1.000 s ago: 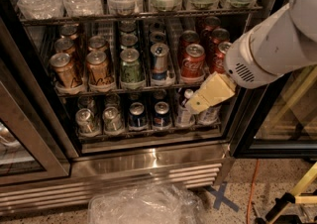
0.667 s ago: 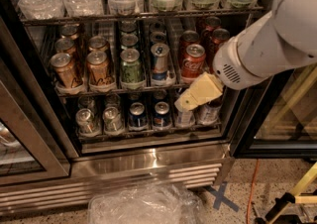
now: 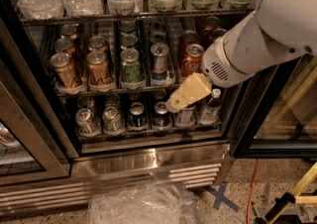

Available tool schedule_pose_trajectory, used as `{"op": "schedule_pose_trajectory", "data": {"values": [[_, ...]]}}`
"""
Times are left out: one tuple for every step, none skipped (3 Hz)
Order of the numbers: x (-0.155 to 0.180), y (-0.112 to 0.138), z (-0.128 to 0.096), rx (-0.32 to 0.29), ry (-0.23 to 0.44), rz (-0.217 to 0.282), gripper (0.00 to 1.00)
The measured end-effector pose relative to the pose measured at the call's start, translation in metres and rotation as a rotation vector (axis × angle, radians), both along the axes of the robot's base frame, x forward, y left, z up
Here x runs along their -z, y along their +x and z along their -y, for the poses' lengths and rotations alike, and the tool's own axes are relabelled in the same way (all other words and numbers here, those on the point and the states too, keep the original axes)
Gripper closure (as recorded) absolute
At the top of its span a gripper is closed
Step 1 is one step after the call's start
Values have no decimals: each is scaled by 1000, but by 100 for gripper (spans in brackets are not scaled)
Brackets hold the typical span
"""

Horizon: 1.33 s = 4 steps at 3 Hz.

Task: Pick redbull can from middle shelf of fridge

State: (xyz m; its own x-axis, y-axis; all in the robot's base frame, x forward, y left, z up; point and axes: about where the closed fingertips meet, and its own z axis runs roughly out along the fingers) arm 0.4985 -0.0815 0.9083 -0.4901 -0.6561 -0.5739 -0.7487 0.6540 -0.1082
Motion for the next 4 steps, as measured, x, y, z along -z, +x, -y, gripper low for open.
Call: {"op": "schedule_pose_trajectory", "data": {"values": [[7,-3,2,44,5,19,0],[30,-13,2,123,11,23,0],[60,-23,-6,195,27,31,0],[85,-19,-25,223,103,27,0]]}}
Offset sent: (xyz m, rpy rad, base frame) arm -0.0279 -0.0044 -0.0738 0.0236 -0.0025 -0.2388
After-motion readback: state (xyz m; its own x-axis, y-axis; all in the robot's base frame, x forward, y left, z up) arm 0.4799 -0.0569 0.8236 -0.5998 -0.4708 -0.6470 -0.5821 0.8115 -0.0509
